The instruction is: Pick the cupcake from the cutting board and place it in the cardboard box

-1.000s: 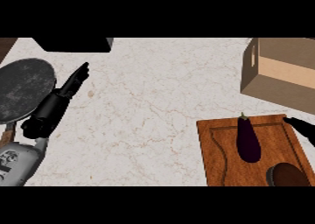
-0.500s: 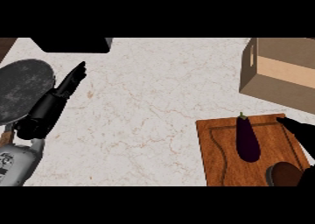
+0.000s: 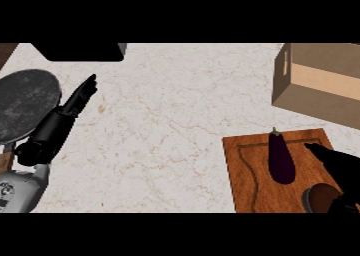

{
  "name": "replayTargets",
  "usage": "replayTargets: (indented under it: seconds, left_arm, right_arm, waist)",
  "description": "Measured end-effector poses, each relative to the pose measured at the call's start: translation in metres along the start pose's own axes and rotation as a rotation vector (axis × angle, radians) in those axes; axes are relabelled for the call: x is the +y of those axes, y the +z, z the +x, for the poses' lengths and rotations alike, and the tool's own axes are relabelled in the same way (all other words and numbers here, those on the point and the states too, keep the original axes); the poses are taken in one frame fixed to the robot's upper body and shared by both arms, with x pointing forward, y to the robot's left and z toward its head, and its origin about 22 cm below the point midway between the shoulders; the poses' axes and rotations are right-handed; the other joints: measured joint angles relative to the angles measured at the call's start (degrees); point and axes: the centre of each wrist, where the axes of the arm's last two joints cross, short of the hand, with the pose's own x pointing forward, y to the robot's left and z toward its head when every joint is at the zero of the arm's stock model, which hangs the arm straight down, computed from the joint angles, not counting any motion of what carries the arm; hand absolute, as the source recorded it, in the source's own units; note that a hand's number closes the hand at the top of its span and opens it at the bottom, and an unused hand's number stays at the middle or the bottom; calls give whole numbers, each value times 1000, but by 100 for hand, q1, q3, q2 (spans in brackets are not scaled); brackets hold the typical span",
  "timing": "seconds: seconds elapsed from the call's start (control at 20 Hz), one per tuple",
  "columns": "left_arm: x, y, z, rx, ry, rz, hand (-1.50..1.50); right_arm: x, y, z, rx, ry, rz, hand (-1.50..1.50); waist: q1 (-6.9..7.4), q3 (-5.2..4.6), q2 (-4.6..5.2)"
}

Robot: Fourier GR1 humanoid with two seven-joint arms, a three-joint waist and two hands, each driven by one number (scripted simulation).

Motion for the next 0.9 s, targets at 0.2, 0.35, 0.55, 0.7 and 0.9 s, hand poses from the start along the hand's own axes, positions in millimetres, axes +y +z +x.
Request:
replayTargets:
  seconds: [0.2, 0.35, 0.55, 0.7, 0.9]
  left_arm:
    - [6, 1, -2, -2, 0, -2, 0]
    - [2, -3, -2, 0, -3, 0, 0]
    - [1, 4, -5, -1, -1, 2, 0]
    - [7, 4, -3, -5, -2, 4, 0]
    - [8, 2, -4, 0, -3, 3, 0]
  right_arm:
    - [1, -7, -8, 23, 0, 8, -150]
    - [11, -13, -7, 51, 13, 6, -150]
    - [16, -21, -17, 86, 24, 14, -150]
    - [21, -24, -21, 93, 11, 25, -150]
    - [27, -25, -26, 67, 32, 39, 150]
  waist:
    - [-4, -1, 1]
    - [-9, 0, 3]
    - [-5, -1, 1]
    - [-13, 0, 1]
    - [-19, -3, -1]
